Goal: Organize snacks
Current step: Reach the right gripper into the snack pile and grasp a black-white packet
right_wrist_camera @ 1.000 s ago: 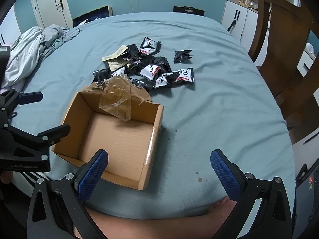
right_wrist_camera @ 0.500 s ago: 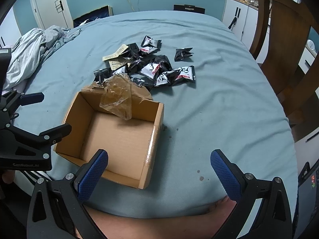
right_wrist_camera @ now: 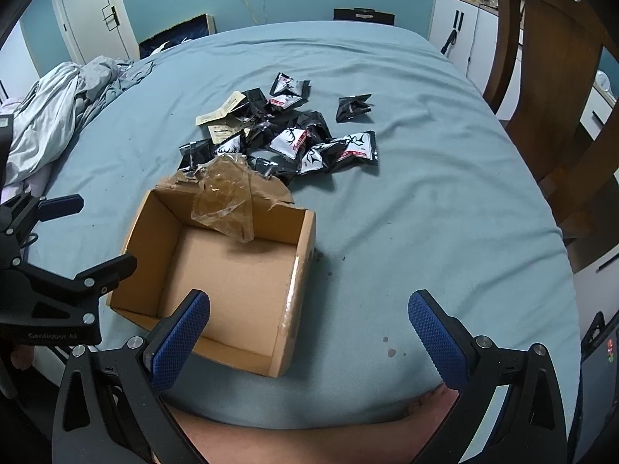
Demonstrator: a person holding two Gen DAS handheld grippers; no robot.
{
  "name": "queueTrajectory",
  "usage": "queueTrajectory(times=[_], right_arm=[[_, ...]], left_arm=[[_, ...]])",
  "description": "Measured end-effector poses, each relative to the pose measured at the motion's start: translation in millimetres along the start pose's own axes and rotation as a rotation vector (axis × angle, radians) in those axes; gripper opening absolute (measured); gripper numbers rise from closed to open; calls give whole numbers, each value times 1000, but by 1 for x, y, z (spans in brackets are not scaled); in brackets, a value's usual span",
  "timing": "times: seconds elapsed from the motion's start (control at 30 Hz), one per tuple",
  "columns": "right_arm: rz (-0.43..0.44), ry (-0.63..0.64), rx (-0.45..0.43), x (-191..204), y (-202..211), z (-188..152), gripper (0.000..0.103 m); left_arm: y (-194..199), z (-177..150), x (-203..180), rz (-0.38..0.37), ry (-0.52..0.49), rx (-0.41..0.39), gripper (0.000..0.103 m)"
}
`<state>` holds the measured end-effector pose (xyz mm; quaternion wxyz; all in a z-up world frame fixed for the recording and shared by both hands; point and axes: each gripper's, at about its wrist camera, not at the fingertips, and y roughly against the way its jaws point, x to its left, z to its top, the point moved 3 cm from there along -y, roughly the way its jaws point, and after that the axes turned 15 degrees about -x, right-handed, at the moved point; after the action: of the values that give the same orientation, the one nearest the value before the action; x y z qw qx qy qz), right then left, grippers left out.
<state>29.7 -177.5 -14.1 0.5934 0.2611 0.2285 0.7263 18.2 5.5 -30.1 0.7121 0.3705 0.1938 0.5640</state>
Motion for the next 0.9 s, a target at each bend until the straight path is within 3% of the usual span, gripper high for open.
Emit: queueTrajectory(times=[0.37, 0.63, 0.9], right_arm=[[12, -50, 29, -11, -25, 18, 103], [44, -142, 63, -22, -72, 47, 103], [4, -173, 82, -34, -128, 67, 103]], left_arm=[[-1, 1, -1, -12, 1, 1, 103], [-3, 1, 2, -33, 24, 9, 103], [-4, 2, 2, -57, 35, 9, 103]])
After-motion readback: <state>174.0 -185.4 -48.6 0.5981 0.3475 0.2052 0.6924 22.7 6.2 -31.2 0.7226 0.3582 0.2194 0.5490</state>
